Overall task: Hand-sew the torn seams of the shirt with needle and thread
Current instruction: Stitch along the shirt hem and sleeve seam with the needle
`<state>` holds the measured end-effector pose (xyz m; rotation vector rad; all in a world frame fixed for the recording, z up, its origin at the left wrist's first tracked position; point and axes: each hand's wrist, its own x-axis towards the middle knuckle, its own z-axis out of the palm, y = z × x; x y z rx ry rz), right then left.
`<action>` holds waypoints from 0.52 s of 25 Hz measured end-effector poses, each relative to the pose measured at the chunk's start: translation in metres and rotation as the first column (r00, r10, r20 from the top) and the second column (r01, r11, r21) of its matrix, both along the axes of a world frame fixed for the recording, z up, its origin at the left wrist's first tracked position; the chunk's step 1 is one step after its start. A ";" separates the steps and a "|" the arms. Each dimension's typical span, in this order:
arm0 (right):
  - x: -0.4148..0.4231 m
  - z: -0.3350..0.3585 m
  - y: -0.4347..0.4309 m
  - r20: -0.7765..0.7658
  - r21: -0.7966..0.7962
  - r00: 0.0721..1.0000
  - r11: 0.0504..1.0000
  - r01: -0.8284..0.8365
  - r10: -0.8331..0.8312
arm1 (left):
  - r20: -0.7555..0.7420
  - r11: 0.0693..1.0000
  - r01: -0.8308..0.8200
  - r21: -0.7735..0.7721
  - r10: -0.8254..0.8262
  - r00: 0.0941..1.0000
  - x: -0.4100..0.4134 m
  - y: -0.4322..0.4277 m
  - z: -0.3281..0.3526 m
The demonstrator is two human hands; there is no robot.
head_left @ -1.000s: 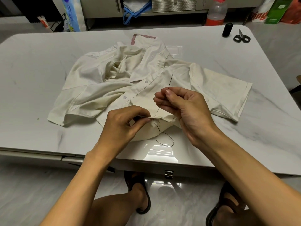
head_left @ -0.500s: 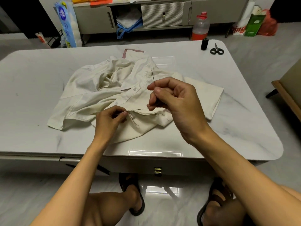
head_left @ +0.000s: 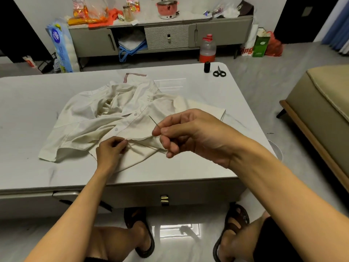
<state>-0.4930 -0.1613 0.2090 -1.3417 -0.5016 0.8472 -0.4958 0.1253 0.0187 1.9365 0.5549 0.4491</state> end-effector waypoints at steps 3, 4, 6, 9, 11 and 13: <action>0.001 -0.002 -0.004 -0.028 -0.071 0.998 0.995 -0.064 0.062 | 0.012 1.000 -0.007 -0.009 0.007 1.000 -0.001 -0.001 0.001; 0.003 -0.004 -0.002 -0.029 -0.076 0.998 0.996 -0.049 0.047 | 0.020 1.000 -0.008 0.004 0.008 1.000 -0.003 -0.002 0.002; 0.008 -0.014 0.004 -0.007 -0.078 0.999 0.996 0.036 -0.037 | 0.058 0.995 -0.006 0.098 0.000 0.998 -0.008 -0.002 0.007; 0.017 -0.037 0.019 0.160 -0.098 0.962 0.966 0.238 -0.221 | 0.183 0.948 0.059 0.314 -0.122 0.976 -0.019 -0.006 0.018; 0.024 -0.057 0.041 0.278 -0.098 0.911 0.934 0.343 -0.306 | 0.231 0.872 0.116 0.475 -0.251 0.940 -0.024 -0.004 0.020; 0.030 -0.075 0.065 0.400 -0.100 0.850 0.906 0.411 -0.342 | 0.259 0.810 0.164 0.563 -0.361 0.896 -0.028 0.000 0.020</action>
